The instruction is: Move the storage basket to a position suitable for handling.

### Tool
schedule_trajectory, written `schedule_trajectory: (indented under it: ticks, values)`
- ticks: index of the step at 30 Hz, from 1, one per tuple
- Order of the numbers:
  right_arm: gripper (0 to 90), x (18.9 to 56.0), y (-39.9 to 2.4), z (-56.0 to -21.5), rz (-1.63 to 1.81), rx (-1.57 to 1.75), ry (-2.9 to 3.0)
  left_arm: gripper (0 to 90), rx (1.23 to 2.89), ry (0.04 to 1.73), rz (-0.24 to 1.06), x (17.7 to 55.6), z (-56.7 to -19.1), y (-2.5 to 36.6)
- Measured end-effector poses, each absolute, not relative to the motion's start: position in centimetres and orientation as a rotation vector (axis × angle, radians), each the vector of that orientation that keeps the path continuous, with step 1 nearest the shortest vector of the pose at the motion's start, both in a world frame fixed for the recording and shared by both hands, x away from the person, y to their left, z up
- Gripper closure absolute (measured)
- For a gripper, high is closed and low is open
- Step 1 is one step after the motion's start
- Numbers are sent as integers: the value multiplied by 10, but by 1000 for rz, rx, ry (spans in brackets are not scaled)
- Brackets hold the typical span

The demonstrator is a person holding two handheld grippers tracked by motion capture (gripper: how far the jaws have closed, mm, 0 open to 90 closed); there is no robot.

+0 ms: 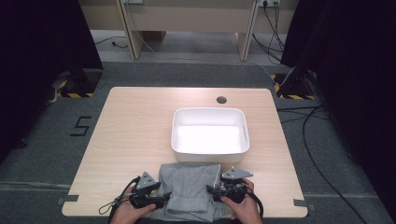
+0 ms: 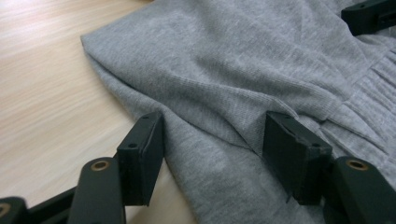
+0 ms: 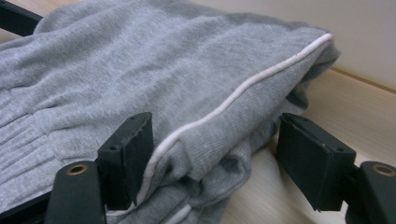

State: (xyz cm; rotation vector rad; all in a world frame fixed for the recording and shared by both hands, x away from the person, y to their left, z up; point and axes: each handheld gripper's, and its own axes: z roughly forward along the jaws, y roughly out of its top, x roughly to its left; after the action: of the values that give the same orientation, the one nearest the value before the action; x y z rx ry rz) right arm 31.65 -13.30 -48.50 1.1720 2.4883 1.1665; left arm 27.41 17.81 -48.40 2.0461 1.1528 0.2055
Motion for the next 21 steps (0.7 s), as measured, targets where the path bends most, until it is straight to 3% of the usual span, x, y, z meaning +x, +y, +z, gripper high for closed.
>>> schedule_trajectory:
  ticks: [13, 21]
  values:
    - [288, 314, -180, -483, 1139, 1256, 2426, 373, 2093, 1067, 188, 289, -483, 134]
    - [289, 313, -188, -483, 1145, 1274, 2408, 364, 2075, 1068, 178, 289, -484, 132]
